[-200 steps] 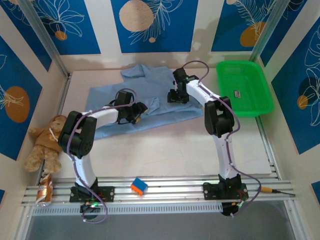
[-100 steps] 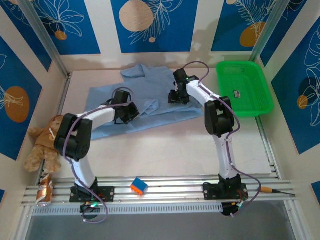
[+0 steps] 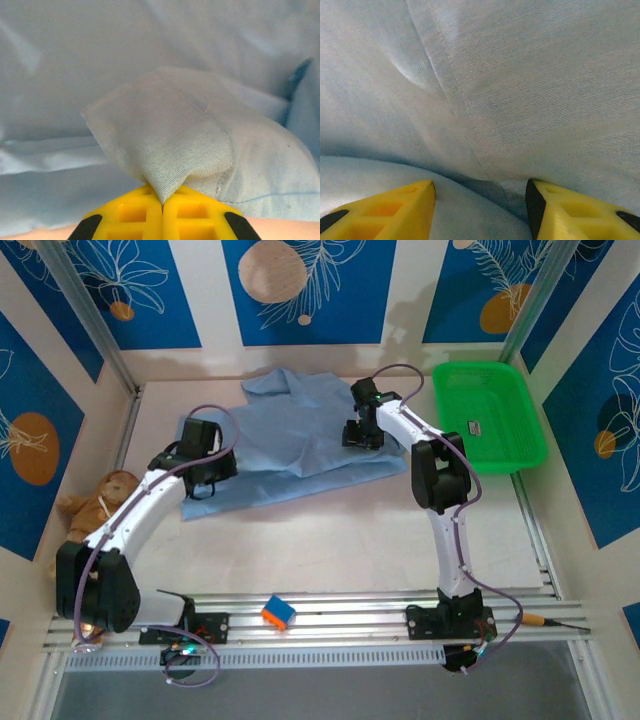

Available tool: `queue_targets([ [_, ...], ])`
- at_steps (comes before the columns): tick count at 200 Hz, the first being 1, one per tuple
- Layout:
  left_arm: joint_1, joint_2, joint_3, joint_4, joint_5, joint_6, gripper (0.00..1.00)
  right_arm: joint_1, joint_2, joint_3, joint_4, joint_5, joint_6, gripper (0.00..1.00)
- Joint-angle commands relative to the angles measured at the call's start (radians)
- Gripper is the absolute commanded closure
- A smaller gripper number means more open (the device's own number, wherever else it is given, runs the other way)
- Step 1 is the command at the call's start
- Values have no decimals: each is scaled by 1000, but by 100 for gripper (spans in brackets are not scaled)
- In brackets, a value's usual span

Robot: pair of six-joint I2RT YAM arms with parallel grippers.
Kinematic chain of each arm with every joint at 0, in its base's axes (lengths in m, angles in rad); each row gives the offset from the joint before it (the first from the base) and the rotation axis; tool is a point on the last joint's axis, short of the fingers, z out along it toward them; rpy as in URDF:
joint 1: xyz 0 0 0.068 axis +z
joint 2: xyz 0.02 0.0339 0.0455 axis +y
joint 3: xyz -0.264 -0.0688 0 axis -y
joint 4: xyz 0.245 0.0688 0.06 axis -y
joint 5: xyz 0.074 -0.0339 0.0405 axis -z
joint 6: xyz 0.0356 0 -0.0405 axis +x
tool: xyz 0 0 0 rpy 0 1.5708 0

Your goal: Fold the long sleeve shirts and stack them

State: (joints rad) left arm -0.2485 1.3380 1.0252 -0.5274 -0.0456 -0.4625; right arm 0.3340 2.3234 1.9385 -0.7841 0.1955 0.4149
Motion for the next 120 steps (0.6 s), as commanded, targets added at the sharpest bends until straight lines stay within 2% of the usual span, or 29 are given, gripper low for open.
queue_targets([
  [1,27,-58,-51,-98,-118,109,100,-5,11,-13,-32,13,21,47],
  [33,69,-29,-53,-124,-136,160,99,-1,18,-9,-32,10,20,47],
  [63,96,65,67,-200,-58,203,99,3,24,-3,-33,17,12,48],
  [87,97,96,153,-266,-16,183,99,5,27,0,-35,21,9,48],
  [120,97,145,219,-272,53,163,98,14,-4,-31,-5,74,13,49],
])
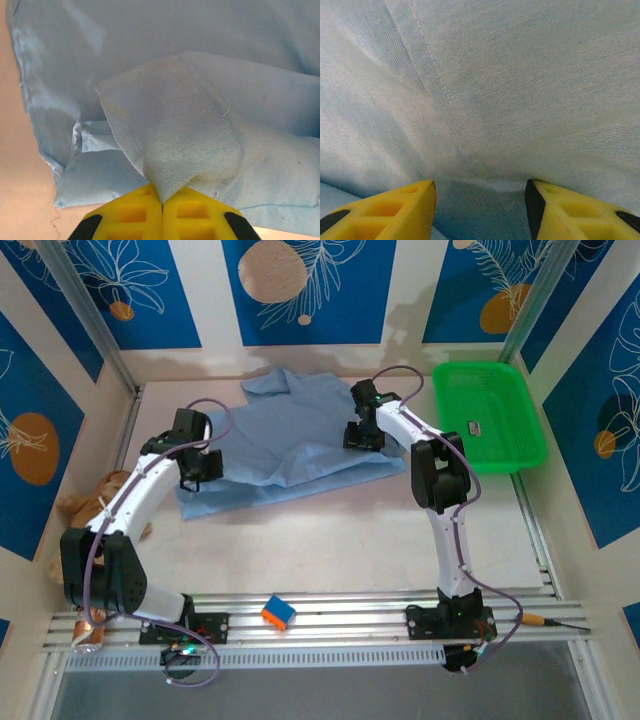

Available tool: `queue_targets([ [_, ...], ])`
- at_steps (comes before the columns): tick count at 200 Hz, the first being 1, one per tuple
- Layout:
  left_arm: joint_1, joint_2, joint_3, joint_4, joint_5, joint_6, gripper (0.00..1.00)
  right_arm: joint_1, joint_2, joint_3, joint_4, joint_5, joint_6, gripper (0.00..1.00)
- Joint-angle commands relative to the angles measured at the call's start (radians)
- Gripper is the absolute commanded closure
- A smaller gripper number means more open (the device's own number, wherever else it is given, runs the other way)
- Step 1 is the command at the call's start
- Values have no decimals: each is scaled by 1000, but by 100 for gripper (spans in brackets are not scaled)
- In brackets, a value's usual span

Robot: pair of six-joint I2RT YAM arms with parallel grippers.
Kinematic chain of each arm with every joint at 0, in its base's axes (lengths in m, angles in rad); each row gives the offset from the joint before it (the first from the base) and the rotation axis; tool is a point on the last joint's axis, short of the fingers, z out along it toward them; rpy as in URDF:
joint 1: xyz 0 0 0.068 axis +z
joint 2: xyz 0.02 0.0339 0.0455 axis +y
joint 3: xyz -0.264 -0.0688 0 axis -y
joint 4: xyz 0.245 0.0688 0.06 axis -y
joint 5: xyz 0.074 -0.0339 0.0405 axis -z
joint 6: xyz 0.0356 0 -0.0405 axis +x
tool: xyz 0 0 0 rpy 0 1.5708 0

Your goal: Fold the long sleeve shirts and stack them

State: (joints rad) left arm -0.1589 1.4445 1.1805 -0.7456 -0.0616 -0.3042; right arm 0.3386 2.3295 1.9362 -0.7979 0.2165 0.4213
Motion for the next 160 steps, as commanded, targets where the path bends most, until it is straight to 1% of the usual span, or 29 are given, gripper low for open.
queue_targets([
  [1,6,41,67,-55,70,5,98,9,-11,-32,12,55,6,49],
  [14,7,80,109,-68,78,6,98,6,-75,-92,74,84,9,49],
  [40,10,177,198,-85,99,5,98,-4,-216,-203,195,86,-24,45],
  [56,8,219,243,-84,116,-5,98,-7,-272,-229,221,59,-68,42],
  [76,9,244,285,-67,155,-29,99,-6,-312,-238,211,69,-95,40],
  [110,8,246,304,15,288,-104,99,9,-377,-279,193,6,-130,41],
  [121,7,241,304,52,333,-136,100,26,-412,-308,190,10,-138,41],
  [139,7,232,298,146,431,-209,100,37,-478,-384,192,3,-106,41],
  [160,5,234,300,249,505,-305,100,43,-567,-494,211,-68,-79,45],
])
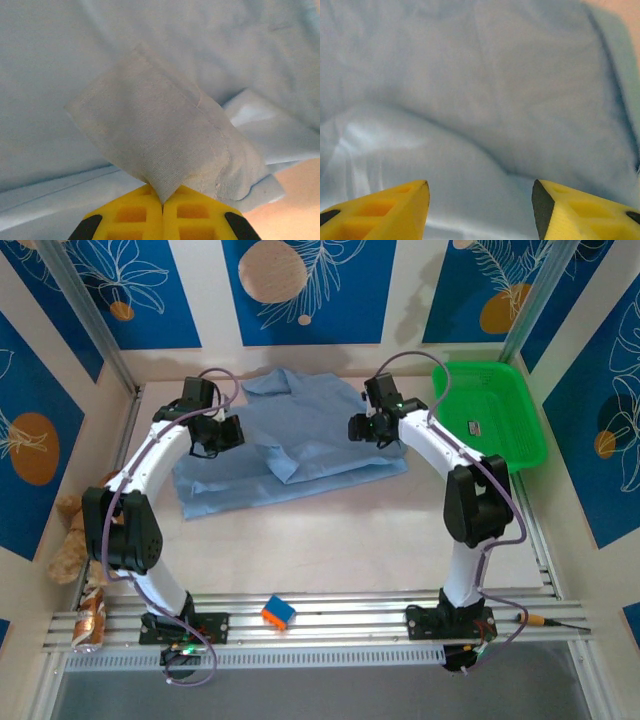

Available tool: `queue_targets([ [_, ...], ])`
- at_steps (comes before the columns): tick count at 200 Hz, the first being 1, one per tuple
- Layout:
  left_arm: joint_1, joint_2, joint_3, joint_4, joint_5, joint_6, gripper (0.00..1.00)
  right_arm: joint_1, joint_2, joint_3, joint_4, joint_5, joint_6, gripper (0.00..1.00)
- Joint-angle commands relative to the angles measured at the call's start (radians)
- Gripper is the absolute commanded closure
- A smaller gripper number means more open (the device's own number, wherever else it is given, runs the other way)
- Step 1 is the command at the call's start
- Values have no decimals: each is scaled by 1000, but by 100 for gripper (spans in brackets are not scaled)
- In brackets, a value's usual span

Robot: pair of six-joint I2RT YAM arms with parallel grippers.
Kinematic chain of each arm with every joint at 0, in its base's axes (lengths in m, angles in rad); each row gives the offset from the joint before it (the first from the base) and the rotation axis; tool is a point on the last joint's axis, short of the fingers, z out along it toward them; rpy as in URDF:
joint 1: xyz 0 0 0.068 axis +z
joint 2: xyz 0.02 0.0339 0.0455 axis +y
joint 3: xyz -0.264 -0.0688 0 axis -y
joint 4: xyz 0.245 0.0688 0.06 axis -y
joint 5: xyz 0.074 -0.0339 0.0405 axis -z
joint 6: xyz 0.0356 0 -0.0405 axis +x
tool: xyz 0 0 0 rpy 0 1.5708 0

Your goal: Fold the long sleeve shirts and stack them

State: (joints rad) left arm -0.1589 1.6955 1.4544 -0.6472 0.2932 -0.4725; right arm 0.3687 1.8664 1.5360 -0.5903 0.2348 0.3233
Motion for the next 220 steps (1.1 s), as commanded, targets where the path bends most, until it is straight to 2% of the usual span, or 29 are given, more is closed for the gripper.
queue_targets([
  [1,7,-16,27,155,151,-140,100,15,-108,-101,5,-88,20,45],
  [35,6,16,35,268,153,-244,99,28,-226,-317,89,-161,50,52],
  [67,5,65,29,403,169,-350,98,35,-179,-370,120,-195,67,60],
  [92,0,99,34,527,196,-444,97,34,-81,-308,91,-139,81,64],
  [109,-18,127,77,535,208,-450,97,10,-11,-238,64,-79,114,65],
  [132,-37,145,106,532,227,-447,97,-37,74,-163,77,-59,161,65],
  [178,-39,133,82,514,250,-424,96,-115,181,-52,125,-74,241,64],
  [220,-37,70,-1,504,258,-411,95,-143,245,7,118,-124,258,64],
])
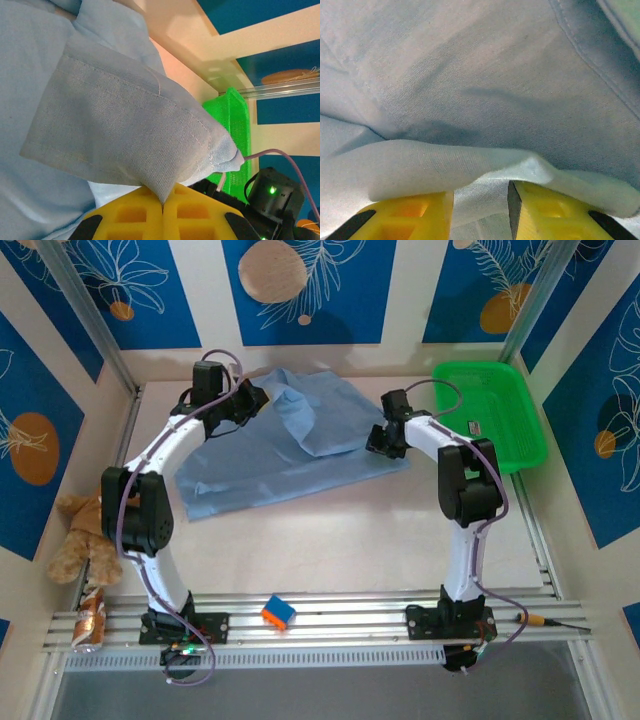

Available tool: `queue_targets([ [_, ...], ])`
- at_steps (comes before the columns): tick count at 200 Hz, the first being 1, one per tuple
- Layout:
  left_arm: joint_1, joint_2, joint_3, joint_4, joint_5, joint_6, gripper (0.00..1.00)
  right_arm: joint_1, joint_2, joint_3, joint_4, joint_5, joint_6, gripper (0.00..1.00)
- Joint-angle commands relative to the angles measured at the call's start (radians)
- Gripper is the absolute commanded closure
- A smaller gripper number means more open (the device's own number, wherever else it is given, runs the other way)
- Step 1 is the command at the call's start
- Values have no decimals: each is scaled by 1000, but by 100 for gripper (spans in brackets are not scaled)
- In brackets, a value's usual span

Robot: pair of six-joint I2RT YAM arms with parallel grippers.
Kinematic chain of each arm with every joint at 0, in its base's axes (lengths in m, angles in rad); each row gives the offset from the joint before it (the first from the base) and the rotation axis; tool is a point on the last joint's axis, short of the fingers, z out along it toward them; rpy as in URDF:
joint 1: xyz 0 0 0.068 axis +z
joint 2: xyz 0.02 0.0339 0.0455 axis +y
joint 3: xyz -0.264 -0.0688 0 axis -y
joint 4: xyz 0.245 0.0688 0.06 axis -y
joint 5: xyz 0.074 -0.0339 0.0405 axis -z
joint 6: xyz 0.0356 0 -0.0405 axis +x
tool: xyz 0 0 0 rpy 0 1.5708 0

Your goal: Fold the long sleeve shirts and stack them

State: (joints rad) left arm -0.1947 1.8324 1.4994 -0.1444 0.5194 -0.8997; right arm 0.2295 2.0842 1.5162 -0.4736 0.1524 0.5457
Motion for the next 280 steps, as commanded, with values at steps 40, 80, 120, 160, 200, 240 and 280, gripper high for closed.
queue_targets([
  [40,-4,-167,-133,-82,45,24,95,-6,34,11,26,-66,31,63],
  [80,3,-272,-142,-305,36,99,93,-18,36,6,24,-64,17,63],
  [120,7,-300,-131,-511,-12,182,92,-21,44,8,26,-76,1,63],
  [160,50,-260,-147,-573,-74,247,95,-21,46,18,28,-91,-13,63],
  [200,115,-177,-220,-399,28,142,94,-14,55,42,14,-92,-42,63],
  [240,203,-154,-192,-324,-12,108,76,-1,72,56,11,-97,-59,62],
  [280,275,-150,-123,-370,-138,145,30,3,73,53,7,-100,-62,61],
])
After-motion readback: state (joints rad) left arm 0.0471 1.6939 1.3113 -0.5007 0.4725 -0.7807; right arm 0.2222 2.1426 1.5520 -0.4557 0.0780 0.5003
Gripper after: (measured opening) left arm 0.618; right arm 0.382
